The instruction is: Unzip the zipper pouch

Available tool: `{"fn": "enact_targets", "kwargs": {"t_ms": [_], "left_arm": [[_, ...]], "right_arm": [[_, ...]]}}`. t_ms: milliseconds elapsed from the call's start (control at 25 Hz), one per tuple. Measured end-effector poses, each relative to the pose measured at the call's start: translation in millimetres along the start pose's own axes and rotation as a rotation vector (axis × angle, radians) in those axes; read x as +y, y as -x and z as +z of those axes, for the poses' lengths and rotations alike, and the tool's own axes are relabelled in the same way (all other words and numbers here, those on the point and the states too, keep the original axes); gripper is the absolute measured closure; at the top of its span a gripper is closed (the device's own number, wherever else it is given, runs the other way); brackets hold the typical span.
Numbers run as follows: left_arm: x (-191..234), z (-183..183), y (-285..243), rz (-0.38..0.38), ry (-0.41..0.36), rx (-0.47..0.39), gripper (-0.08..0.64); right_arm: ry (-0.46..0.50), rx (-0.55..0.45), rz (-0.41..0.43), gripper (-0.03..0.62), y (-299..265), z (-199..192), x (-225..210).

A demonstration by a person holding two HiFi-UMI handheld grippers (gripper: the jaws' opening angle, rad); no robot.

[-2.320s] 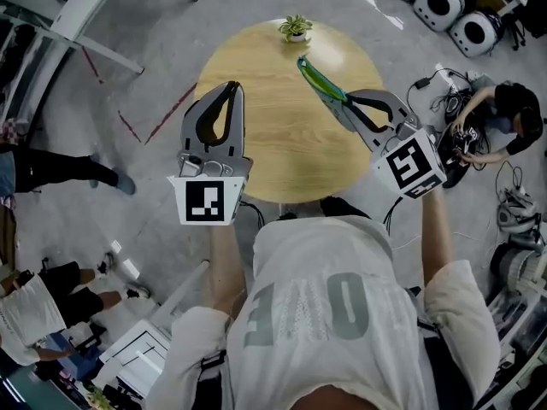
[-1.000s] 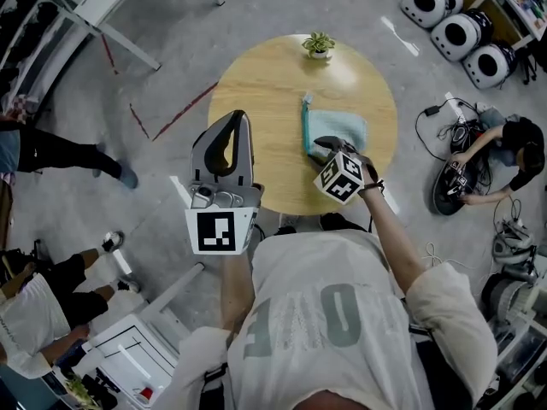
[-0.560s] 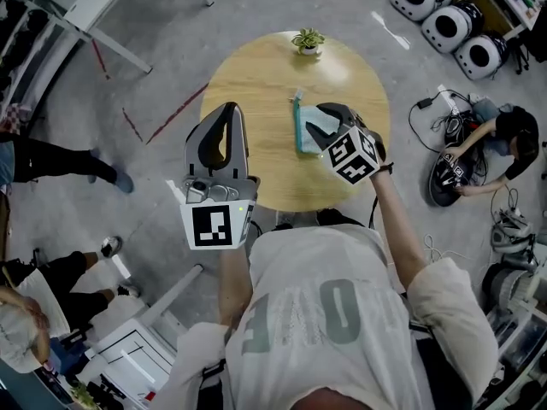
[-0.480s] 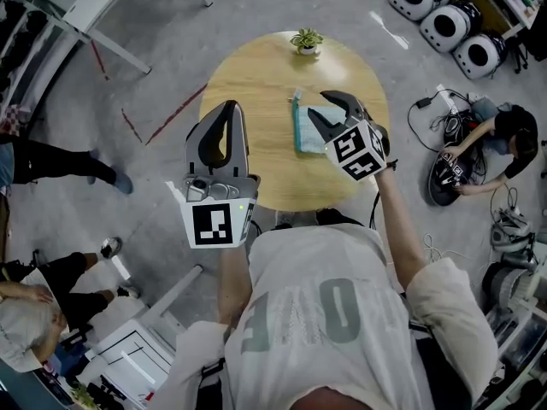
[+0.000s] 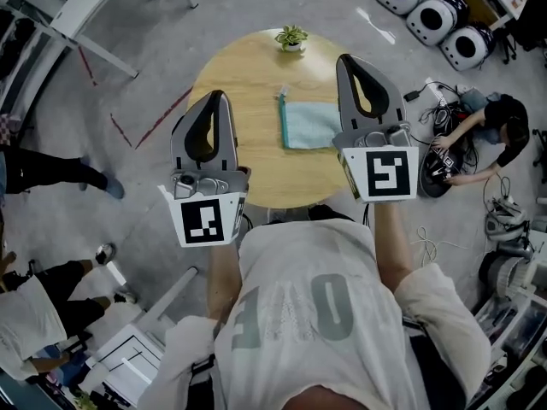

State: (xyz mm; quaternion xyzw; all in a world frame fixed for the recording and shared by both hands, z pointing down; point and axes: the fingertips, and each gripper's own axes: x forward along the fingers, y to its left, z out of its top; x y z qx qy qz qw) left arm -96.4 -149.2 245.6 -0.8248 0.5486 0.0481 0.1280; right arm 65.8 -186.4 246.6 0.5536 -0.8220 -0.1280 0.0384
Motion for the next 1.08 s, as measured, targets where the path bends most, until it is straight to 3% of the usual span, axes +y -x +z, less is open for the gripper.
{"fn": "enact_targets", "kwargs": {"t_ms": [280,640,1080], "left_arm": [[-1.6,6.3,-1.3,-0.009,-0.008,-0.016,0.534],[-7.7,11.4,-1.6,-0.031,-0.005,-0.034,0.534],[-8.8,9.4,-8.7,-0.040,0.001,-0.037,0.534]], "right_arm": [[0.000,-0.072,-0.083,0.563,27.2,15.2,1.6],[-0.030,-0.031,-0.081,0.563,35.4,4.6,0.1],[-0.052,-0.059,-0.085,0.563,31.9,7.5,-1.3]]}}
